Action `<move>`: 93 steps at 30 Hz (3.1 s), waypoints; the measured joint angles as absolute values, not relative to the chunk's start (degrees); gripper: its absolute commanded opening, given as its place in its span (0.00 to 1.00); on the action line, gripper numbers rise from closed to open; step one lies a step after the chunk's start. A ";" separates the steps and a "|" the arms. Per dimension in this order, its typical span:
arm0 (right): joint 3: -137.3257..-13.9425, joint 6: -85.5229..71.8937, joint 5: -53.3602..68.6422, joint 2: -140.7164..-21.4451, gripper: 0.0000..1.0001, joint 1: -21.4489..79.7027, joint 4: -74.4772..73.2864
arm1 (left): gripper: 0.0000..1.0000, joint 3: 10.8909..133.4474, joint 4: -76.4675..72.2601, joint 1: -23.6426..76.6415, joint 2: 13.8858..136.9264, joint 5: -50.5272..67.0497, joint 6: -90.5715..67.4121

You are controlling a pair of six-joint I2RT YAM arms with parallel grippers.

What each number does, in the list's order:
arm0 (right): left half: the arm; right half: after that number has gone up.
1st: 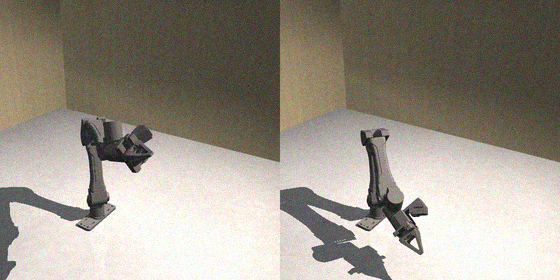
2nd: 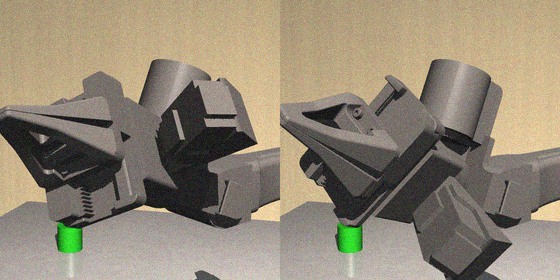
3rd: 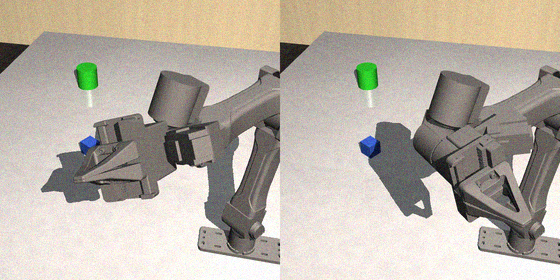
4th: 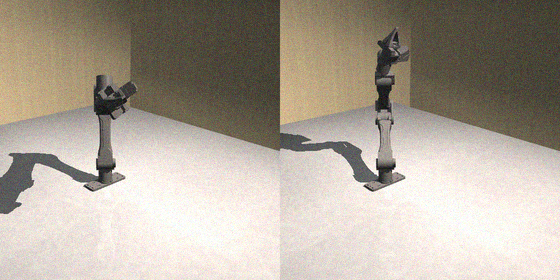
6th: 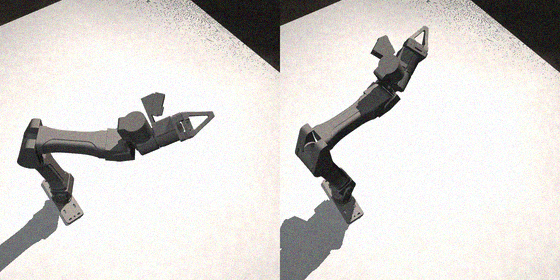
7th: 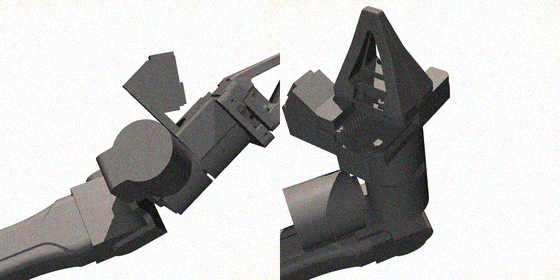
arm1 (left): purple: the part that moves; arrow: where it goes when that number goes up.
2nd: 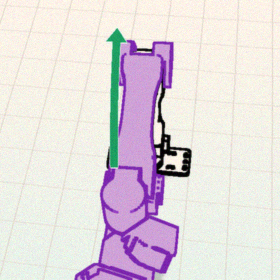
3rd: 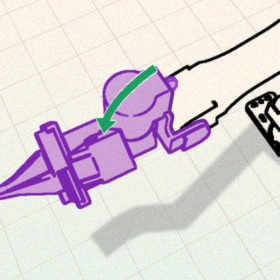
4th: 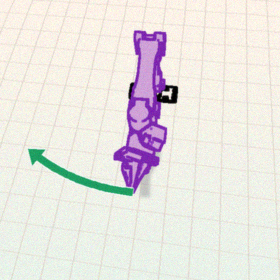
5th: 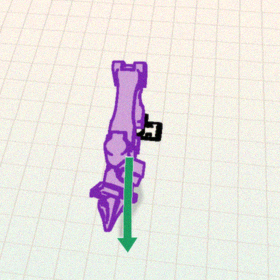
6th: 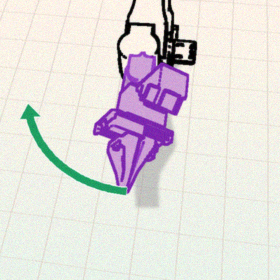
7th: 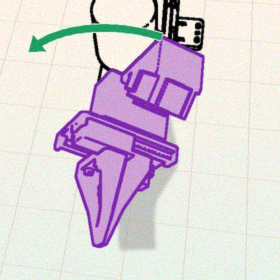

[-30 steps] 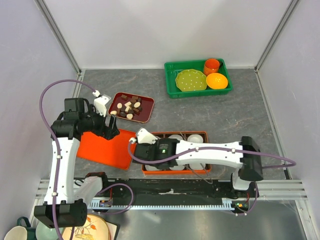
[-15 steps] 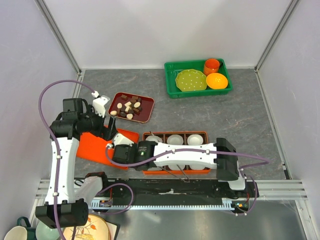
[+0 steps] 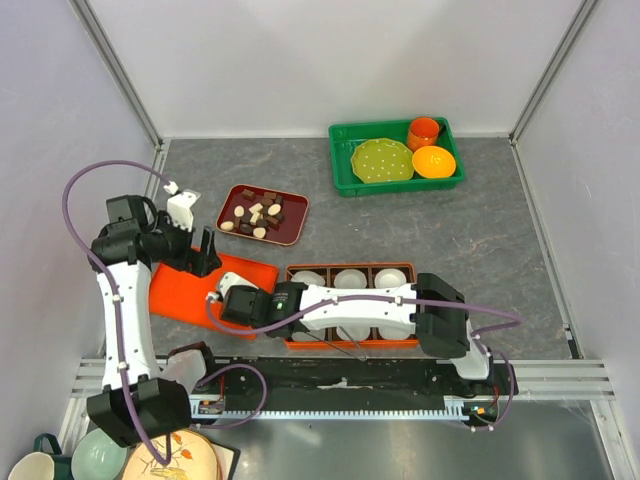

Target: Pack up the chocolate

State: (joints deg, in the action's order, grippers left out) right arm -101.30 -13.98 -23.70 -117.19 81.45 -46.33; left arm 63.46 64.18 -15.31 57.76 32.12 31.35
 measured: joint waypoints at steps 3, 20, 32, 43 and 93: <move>-100.84 -12.49 -22.20 -117.19 0.00 79.85 -45.39 | 0.99 63.46 64.20 -18.76 59.64 33.65 33.04; -104.71 -11.49 -13.58 -121.58 0.00 73.23 -46.74 | 0.99 63.37 66.78 -24.73 63.44 40.73 42.63; -122.61 -17.82 -16.38 -126.76 0.00 73.76 -58.52 | 0.99 63.37 67.79 -24.91 63.51 43.64 43.86; -124.20 -23.35 -15.11 -127.39 0.00 74.52 -60.84 | 0.99 63.46 71.70 -28.01 68.07 46.74 47.75; -124.55 -28.84 -28.84 -135.00 0.00 77.54 -61.80 | 0.99 63.92 78.00 -30.35 68.55 44.84 55.51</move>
